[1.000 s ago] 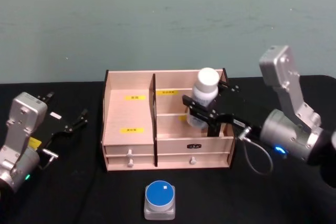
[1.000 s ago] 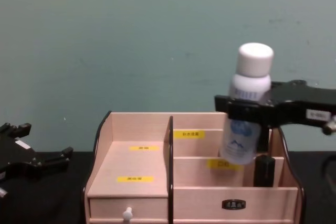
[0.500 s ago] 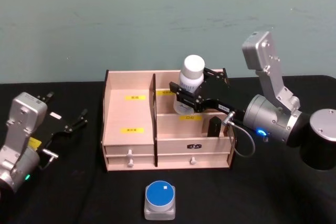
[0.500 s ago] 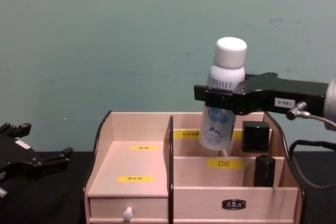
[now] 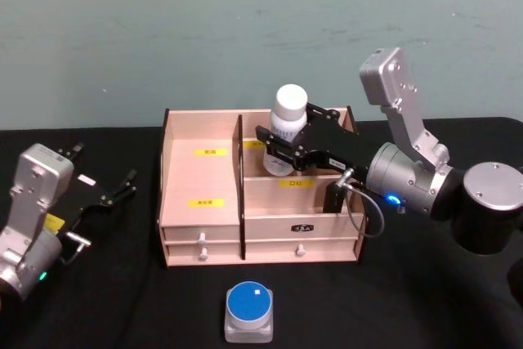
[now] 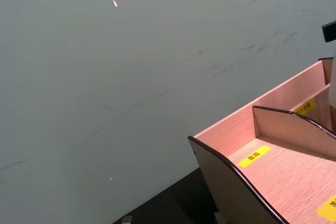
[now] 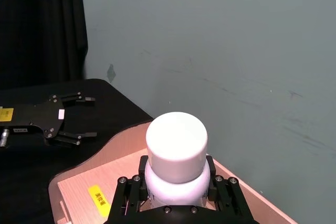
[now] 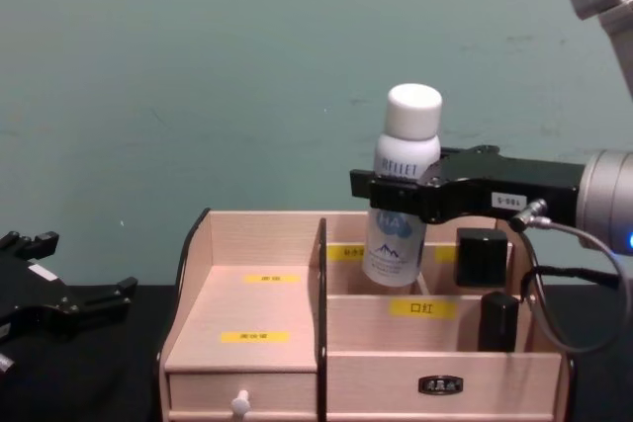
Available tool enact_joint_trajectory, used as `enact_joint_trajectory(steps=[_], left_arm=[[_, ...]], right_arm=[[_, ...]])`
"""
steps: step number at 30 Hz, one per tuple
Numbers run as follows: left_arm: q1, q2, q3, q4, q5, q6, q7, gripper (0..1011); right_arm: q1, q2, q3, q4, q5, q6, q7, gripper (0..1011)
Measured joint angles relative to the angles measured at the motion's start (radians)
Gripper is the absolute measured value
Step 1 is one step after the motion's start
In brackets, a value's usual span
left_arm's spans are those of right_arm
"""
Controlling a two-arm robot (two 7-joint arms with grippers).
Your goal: Pick up the facial cleanser and watermelon frost from the table and place them into the tiered storage box.
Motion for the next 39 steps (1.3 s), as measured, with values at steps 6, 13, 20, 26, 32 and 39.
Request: enact_joint_trajectory(steps=[6,13,20,26,32,39], left_arm=[[0.000,0.000,0.000,0.000,0.000,0.000,0.000,1010],[0.000,0.000,0.000,0.000,0.000,0.000,0.000,1010],[0.000,0.000,0.000,0.000,0.000,0.000,0.000,1009],[0.000,0.000,0.000,0.000,0.000,0.000,0.000,1010],[0.000,0.000,0.000,0.000,0.000,0.000,0.000,1010],[0.000,0.000,0.000,0.000,0.000,0.000,0.000,1010]], right_arm=[[0.015,-0.011,-0.005,0.036,-0.009,-0.016,0.006,603],[0.031,-0.027,-0.008,0.074,-0.014,-0.032,0.013,603],[0.048,-0.044,-0.009,0.112,-0.012,-0.047,0.027,603],[0.066,-0.056,-0.012,0.142,-0.010,-0.055,0.036,603],[0.088,-0.068,-0.017,0.175,-0.013,-0.060,0.042,603],[0.105,-0.080,-0.023,0.219,-0.018,-0.062,0.050,602]])
